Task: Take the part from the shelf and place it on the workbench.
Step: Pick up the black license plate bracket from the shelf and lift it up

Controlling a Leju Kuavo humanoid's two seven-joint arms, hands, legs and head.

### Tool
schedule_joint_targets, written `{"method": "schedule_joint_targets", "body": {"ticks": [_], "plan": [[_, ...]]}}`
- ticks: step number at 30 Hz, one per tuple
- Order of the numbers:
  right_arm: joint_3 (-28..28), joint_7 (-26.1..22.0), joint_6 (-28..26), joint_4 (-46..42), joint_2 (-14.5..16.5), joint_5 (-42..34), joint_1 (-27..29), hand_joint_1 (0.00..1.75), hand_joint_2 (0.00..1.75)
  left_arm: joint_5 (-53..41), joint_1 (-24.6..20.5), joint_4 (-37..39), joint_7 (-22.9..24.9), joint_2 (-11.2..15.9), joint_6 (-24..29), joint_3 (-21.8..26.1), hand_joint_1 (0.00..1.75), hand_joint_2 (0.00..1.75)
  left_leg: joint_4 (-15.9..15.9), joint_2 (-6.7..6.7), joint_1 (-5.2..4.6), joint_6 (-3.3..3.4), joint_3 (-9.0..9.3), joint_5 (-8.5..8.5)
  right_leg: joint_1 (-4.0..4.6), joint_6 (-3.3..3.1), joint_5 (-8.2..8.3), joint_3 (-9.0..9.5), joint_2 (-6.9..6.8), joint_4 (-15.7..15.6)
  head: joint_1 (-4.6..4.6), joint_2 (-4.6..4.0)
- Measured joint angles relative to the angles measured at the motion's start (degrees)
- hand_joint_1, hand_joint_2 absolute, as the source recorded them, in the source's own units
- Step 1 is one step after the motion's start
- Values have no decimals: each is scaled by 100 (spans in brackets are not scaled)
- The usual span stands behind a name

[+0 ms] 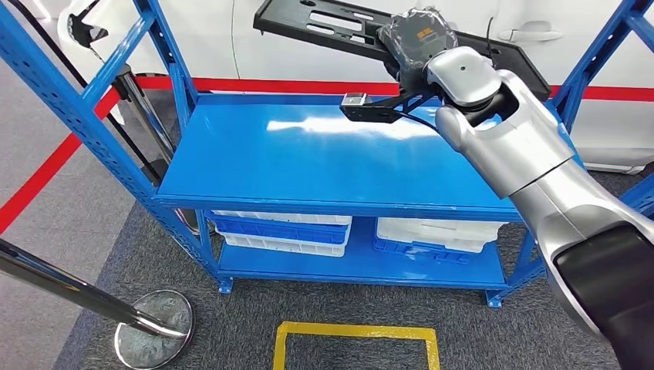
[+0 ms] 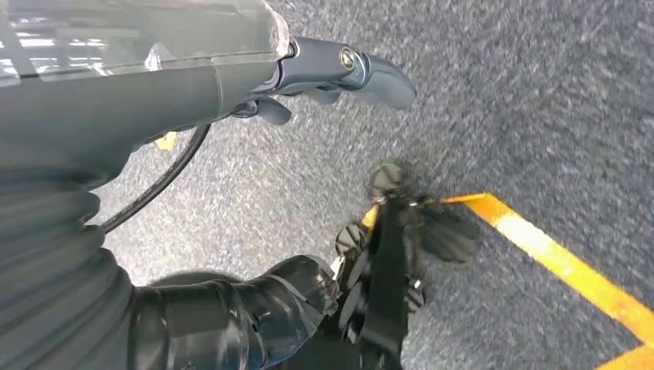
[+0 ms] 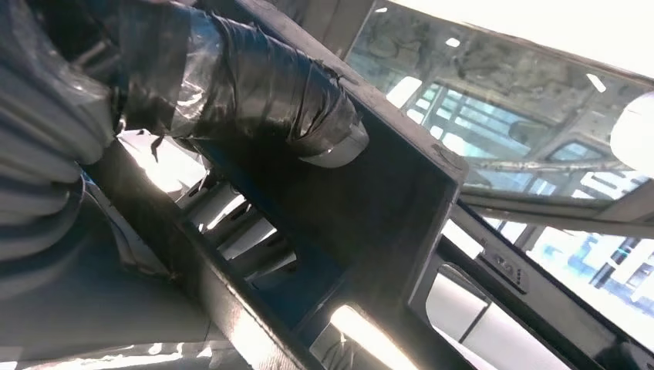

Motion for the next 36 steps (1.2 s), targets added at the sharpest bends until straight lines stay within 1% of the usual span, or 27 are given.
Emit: {"method": "schedule_joint_targets", "body": {"ticks": [2, 3, 4, 5, 6, 8, 9, 12, 13, 14, 16, 17, 18, 19, 20, 22, 23, 24, 27, 28, 29, 30, 32, 33, 34, 35, 36], "plan": [[0, -55, -16, 54, 23, -53, -15, 175, 175, -2, -2, 0, 2, -1, -1, -1, 0, 175, 713, 3, 2, -13, -256, -335, 33, -38, 39, -59, 5, 2, -1, -1], [0, -81, -31, 80, 29, -71, -15, 175, 175, -2, -2, 0, 3, -2, -2, -1, 0, 175, 871, 3, 1, -5, -286, -371, 52, -41, 56, -84, 5, 10, -1, -2], [0, -103, -50, 101, 35, -86, -15, 175, 175, -3, -3, 0, 4, -3, -3, -1, 0, 175, 821, 3, 0, 12, -216, -314, 70, -41, 71, -105, 4, 21, -1, -1], [0, -125, -72, 115, 40, -103, -17, 175, 175, -4, -2, 0, 5, -4, -4, -1, 0, 175, 559, 3, -3, 39, -39, -179, 88, -39, 83, -121, 3, 34, -1, -1], [0, -149, -93, 121, 43, -120, -25, 175, 175, -5, -3, 0, 7, -4, -5, -1, 0, 175, 156, 4, -14, 80, 203, -35, 104, -35, 91, -132, 0, 50, -1, -1], [0, -173, -109, 127, 49, -138, -64, 175, 175, -5, -10, 0, 8, 1, -5, -1, 0, 175, -493, 9, -43, 148, 573, 113, 137, -5, 111, -159, -8, 80, -1, 0], [1, -177, -108, 134, 55, -139, -88, 175, 175, -5, -14, 0, 8, 3, -6, -1, 0, 175, -637, 8, -59, 171, 643, 125, 139, 21, 130, -173, -12, 87, 0, 1], [4, -176, -103, 162, 69, -139, -130, 175, 175, -5, -15, 0, 8, 1, -7, -1, 0, 175, -721, 10, -62, 220, 636, 241, 125, 122, 185, -200, -10, 73, 2, 0], [4, -176, -103, 172, 68, -139, -138, 175, 175, -6, -14, 0, 8, -2, -8, -1, 0, 175, -767, 22, -46, 248, 626, 305, 125, 152, 103, -234, -3, 138, 3, 0], [4, -175, -103, 183, 64, -139, -147, 175, 175, -8, -15, 0, 8, -6, -9, -1, 0, 175, -812, 35, -28, 271, 603, 366, 126, 179, -55, -301, 6, 303, 5, 0], [9, -174, -103, 205, 57, -140, -151, 175, 175, -15, -16, 0, 8, -10, -13, -1, 0, 175, -825, 54, -17, 297, 515, 443, 102, 224, -518, -526, 13, 948, 7, 0], [15, -174, -103, 215, 55, -140, -141, 175, 175, -19, -17, 0, 8, -10, -14, -1, 0, 175, -809, 58, -17, 297, 457, 469, 84, 246, -698, -628, 12, 1296, 6, 0], [21, -175, -103, 226, 53, -141, -127, 175, 175, -22, -17, 0, 8, -10, -14, -1, 0, 175, -788, 61, -15, 294, 401, 494, 63, 265, -792, -666, 11, 1519, 6, 1], [28, -176, -105, 238, 52, -141, -115, 175, 175, -26, -18, 0, 8, -10, -14, -1, 0, 175, -766, 62, -12, 289, 346, 519, 41, 280, -787, -606, 9, 1548, 6, 0], [32, -176, -107, 249, 51, -141, -109, 175, 175, -30, -17, 0, 8, -11, -14, -1, 0, 175, -744, 60, -7, 279, 298, 540, 21, 290, -687, -436, 8, 1348, 6, -1], [36, -176, -114, 261, 51, -140, -124, 175, 175, -37, -14, 0, 9, -15, -14, -1, 0, 175, -691, 54, -6, 240, 214, 578, 4, 294, -443, 41, 10, 602, 7, -1], [38, -175, -117, 263, 55, -141, -136, 175, 175, -38, -15, 0, 10, -16, -13, -1, 0, 175, -663, 52, -12, 212, 174, 598, 11, 281, -366, 194, 15, 310, 6, 0], [41, -173, -120, 267, 58, -140, -144, 175, 175, -38, -18, 0, 11, -16, -10, -1, 0, 175, -645, 51, -19, 177, 139, 625, 25, 261, -332, 262, 19, 147, 5, 0], [70, -165, -122, 292, 63, -139, -147, 175, 175, -42, -20, 0, 12, -16, -2, -1, 0, 175, -644, 41, -21, 68, 77, 698, 50, 145, -242, 192, 7, 107, 4, 0], [81, -163, -123, 299, 67, -139, -149, 175, 175, -44, -17, 0, 14, -16, -1, -1, 0, 175, -593, 37, -14, 41, 39, 632, 40, 88, -191, 165, -5, 89, 4, 0], [90, -161, -123, 303, 73, -136, -152, 175, 175, -45, -12, 0, 15, -19, -1, -1, 0, 175, -446, 34, -6, 17, -28, 483, 27, 34, -134, 126, -16, 67, 2, 0], [95, -159, -124, 306, 81, -133, -156, 175, 175, -46, -12, 0, 17, -21, -1, -1, 0, 175, -174, 34, 2, -2, -131, 254, 20, -11, -75, 73, -22, 53, 0, 0], [108, -159, -125, 310, 94, -128, -155, 175, 175, -47, -15, 0, 19, -20, -1, -2, 0, 175, 582, 33, 7, -32, -367, -237, 40, -45, 30, -67, -16, 60, -3, 0], [114, -160, -125, 314, 97, -127, -152, 175, 175, -47, -20, 0, 19, -18, -1, -2, 0, 175, 873, 33, 7, -40, -420, -388, 52, -44, 83, -143, -13, 68, -3, 0], [120, -161, -125, 318, 98, -127, -149, 175, 175, -47, -25, 0, 19, -16, -1, -3, 0, 175, 957, 33, 7, -38, -361, -440, 62, -40, 137, -217, -13, 75, -3, 0], [124, -161, -125, 322, 98, -126, -147, 175, 175, -47, -28, 0, 19, -16, -1, -3, 0, 175, 793, 33, 7, -24, -172, -396, 71, -33, 191, -284, -13, 79, -4, 0], [125, -161, -125, 323, 98, -126, -150, 175, 175, -47, -30, 0, 19, -16, -1, -3, 0, 175, 424, 33, 5, 1, 127, -295, 79, -25, 244, -341, -13, 81, -4, 0]]}}
